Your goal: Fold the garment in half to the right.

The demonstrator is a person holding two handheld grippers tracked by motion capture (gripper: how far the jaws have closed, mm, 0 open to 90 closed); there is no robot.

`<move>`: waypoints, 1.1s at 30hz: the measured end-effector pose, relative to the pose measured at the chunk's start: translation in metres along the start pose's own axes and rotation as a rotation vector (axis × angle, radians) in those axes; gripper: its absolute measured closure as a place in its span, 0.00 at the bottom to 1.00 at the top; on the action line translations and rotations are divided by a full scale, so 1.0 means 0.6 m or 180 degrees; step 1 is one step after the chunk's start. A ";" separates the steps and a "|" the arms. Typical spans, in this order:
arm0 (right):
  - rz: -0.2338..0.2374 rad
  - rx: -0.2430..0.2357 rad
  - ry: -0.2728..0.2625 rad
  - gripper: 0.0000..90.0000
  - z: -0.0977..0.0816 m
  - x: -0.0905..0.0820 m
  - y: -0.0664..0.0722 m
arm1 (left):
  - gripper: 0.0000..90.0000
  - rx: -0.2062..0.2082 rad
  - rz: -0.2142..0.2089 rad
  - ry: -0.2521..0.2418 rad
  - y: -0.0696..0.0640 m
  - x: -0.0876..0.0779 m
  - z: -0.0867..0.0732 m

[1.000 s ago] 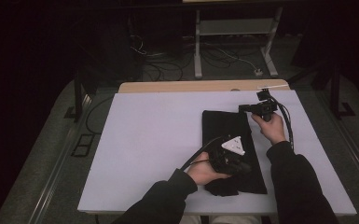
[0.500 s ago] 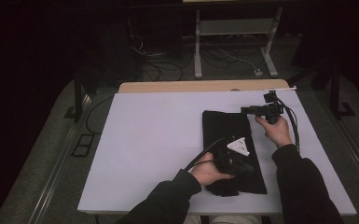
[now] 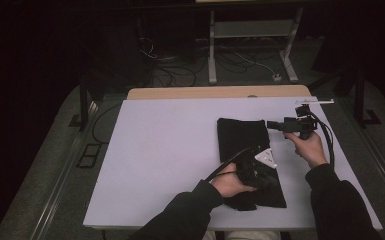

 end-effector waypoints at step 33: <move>-0.0097 -0.0374 -0.0067 0.00 -0.051 -0.074 0.029 | 0.16 -0.0311 0.0059 -0.0201 0.005 -0.023 0.021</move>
Point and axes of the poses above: each handheld gripper's, and its own axes: x roughly forward along the jaws, z roughly out of its top, y roughly to its left, the point moved 7 cm from there along x, roughly forward along the jaws, and after that the axes turned 3 degrees about -z, right-handed, at the moved point
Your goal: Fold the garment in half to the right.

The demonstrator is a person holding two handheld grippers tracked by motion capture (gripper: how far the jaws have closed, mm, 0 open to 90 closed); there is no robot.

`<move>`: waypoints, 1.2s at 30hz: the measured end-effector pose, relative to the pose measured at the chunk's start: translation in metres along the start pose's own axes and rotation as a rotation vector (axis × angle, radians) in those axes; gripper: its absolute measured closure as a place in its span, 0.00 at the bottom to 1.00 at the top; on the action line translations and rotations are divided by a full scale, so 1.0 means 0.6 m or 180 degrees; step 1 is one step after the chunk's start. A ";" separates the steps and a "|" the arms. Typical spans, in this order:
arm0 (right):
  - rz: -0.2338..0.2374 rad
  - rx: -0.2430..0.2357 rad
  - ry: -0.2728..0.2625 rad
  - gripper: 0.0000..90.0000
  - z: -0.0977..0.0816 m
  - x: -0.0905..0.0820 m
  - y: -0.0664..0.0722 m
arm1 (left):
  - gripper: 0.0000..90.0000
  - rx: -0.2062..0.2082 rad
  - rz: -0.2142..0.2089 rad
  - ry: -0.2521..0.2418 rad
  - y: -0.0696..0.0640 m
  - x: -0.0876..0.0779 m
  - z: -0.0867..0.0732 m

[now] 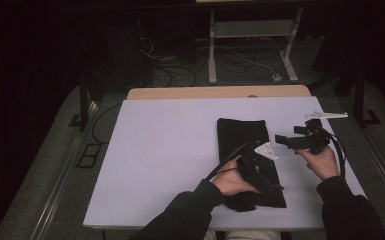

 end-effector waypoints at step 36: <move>0.0080 -0.0196 -0.0146 0.00 -0.024 -0.055 0.037 | 0.00 -0.0188 0.0516 -0.0357 0.055 -0.116 -0.053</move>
Point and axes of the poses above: each handheld gripper's, and its own axes: x roughly forward along the jaws, z roughly out of its top, y roughly to its left, the point moved 7 cm from there along x, roughly forward along the jaws, and after that the axes turned 3 degrees about -z, right-handed, at the moved point
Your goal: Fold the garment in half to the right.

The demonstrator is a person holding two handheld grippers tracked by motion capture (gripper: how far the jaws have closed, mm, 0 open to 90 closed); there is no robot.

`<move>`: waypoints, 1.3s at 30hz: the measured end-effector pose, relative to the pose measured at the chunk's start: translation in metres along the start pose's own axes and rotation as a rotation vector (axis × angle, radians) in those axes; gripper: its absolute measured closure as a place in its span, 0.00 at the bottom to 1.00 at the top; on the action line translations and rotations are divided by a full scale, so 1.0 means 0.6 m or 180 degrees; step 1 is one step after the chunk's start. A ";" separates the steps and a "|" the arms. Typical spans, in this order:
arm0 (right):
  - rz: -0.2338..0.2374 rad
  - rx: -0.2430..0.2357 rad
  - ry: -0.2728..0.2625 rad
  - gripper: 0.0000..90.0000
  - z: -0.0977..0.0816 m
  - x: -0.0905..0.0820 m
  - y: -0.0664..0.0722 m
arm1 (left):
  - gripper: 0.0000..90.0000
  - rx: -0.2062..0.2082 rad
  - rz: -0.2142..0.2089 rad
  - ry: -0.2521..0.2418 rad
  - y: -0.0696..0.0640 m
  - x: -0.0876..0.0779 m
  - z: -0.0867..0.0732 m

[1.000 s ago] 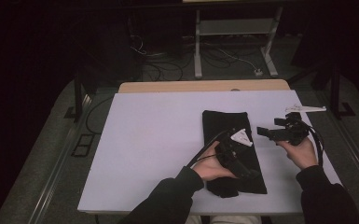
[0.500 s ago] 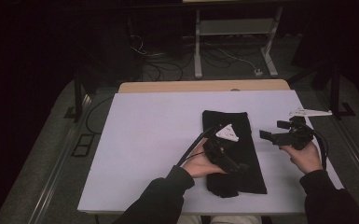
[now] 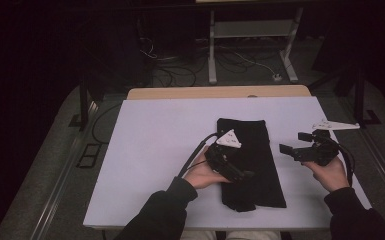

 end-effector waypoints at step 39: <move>0.0031 -0.0099 0.0043 0.00 -0.069 -0.043 0.021 | 0.00 -0.0174 0.0362 -0.0138 0.044 -0.102 -0.067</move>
Point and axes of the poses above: each handheld gripper's, and its own axes: x roughly forward along the jaws, z roughly out of its top, y roughly to its left, the point moved 7 cm from there along x, roughly forward along the jaws, and after that the axes turned 3 degrees about -z, right-handed, at the moved point
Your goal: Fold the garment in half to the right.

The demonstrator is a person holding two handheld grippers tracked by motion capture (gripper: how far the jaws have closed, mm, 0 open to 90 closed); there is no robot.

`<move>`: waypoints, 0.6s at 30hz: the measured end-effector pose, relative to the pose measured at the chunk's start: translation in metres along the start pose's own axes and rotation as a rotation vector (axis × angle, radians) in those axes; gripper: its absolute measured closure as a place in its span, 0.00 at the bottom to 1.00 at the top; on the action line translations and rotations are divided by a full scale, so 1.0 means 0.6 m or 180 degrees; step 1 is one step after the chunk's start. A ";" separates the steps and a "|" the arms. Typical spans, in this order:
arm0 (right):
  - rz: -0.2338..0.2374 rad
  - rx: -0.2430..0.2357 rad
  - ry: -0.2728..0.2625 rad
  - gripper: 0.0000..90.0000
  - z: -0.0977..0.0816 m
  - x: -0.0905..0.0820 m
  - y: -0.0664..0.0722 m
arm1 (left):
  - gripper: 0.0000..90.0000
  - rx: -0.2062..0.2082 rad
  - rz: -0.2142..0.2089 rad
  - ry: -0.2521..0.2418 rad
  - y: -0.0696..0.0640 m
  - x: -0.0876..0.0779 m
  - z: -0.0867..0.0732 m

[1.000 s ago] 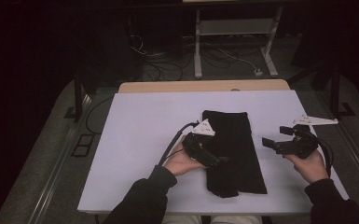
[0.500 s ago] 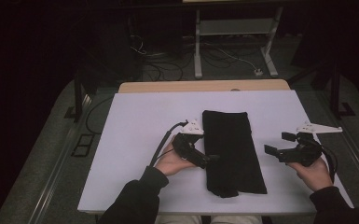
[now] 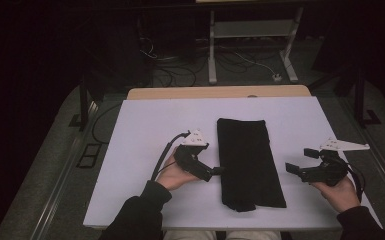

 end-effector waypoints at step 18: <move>0.0042 -0.0017 0.0063 0.00 -0.026 -0.008 0.004 | 0.00 -0.0165 0.0189 -0.0186 0.022 -0.067 -0.040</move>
Point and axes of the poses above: each handheld gripper's, and its own axes: x roughly forward along the jaws, z roughly out of its top, y roughly to its left, the point moved 7 cm from there along x, roughly forward along the jaws, and after that the axes turned 3 degrees about -z, right-handed, at the moved point
